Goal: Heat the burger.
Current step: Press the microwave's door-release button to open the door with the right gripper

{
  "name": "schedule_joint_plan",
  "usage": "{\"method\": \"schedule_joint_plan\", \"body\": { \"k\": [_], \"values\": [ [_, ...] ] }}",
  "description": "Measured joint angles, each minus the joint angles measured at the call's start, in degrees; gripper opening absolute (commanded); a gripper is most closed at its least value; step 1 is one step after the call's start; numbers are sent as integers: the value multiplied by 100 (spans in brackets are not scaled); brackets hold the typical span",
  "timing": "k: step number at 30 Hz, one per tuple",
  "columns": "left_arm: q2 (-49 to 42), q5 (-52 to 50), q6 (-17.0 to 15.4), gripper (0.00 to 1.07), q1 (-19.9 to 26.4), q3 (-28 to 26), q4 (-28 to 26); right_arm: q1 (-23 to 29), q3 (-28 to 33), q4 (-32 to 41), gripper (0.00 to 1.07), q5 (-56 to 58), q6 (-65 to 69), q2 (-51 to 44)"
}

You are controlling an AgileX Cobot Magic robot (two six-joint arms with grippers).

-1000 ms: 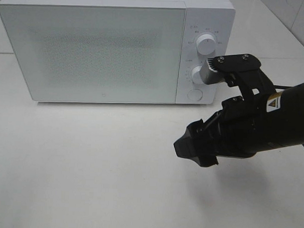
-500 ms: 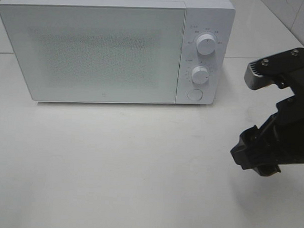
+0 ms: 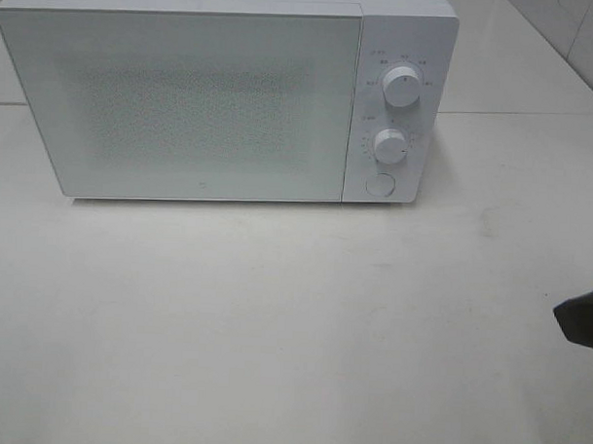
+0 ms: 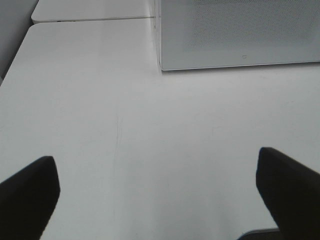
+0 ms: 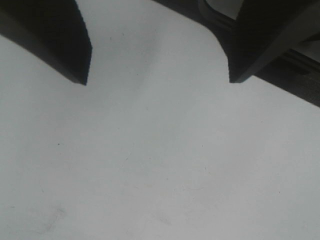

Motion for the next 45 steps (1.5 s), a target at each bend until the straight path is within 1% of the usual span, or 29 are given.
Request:
{"method": "schedule_joint_plan", "body": {
  "k": [1, 3, 4, 5, 6, 7, 8, 9, 10, 11, 12, 14, 15, 16, 18, 19, 21, 23, 24, 26, 29, 30, 31, 33, 38, 45],
  "values": [
    [0, 0, 0, 100, 0, 0, 0, 0, 0, 0, 75, 0, 0, 0],
    [0, 0, 0, 100, 0, 0, 0, -264, 0, 195, 75, 229, -132, -178],
    [0, 0, 0, 100, 0, 0, 0, -264, 0, 195, 75, 229, -132, -178],
    [0, 0, 0, 100, 0, 0, 0, -573, 0, 332, 75, 367, -332, -338],
    [0, 0, 0, 100, 0, 0, 0, -728, 0, 413, 75, 441, -464, -441],
    [0, 0, 0, 100, 0, 0, 0, -728, 0, 413, 75, 441, -464, -441],
    [0, 0, 0, 100, 0, 0, 0, -991, 0, 596, 75, 561, -705, -665],
    [0, 0, 0, 100, 0, 0, 0, -1123, 0, 688, 75, 619, -819, -808],
    [0, 0, 0, 100, 0, 0, 0, -1123, 0, 688, 75, 619, -819, -808],
    [0, 0, 0, 100, 0, 0, 0, -1346, 0, 837, 75, 751, -980, -1100],
    [0, 0, 0, 100, 0, 0, 0, -1346, 0, 837, 75, 751, -980, -1100],
    [0, 0, 0, 100, 0, 0, 0, -1684, 0, 968, 75, 951, -1134, -1570],
    [0, 0, 0, 100, 0, 0, 0, -1684, 0, 968, 75, 951, -1134, -1570],
    [0, 0, 0, 100, 0, 0, 0, -1862, 0, 985, 75, 1077, -1238, -1919],
    [0, 0, 0, 100, 0, 0, 0, -1925, 0, 997, 75, 1140, -1261, -2057],
    [0, 0, 0, 100, 0, 0, 0, -2057, -6, 997, 75, 1255, -1312, -2395],
    [0, 0, 0, 100, 0, 0, 0, -2114, -6, 997, 75, 1278, -1346, -2527],
    [0, 0, 0, 100, 0, 0, 0, -2275, 0, 997, 75, 1346, -1352, -3014],
    [0, 0, 0, 100, 0, 0, 0, -2275, 0, 997, 75, 1346, -1352, -3014],
    [0, 0, 0, 100, 0, 0, 0, -2475, 120, 997, 75, 1352, -1364, -3587],
    [0, 0, 0, 100, 0, 0, 0, -2532, 178, 997, 75, 1352, -1369, -3741],
    [0, 0, 0, 100, 0, 0, 0, -2653, 304, 997, 75, 1352, -1369, -4045],
    [0, 0, 0, 100, 0, 0, 0, -2653, 304, 997, 75, 1352, -1369, -4045],
    [0, 0, 0, 100, 0, 0, 0, -2785, 361, 997, 75, 1278, -1369, -4418],
    [0, 0, 0, 100, 0, 0, 0, -2928, 533, 997, 75, 1037, -1369, -4572],
    [0, 0, 0, 100, 0, 0, 0, -2928, 539, 1003, 75, 1003, -1369, -4572]
  ]
}}
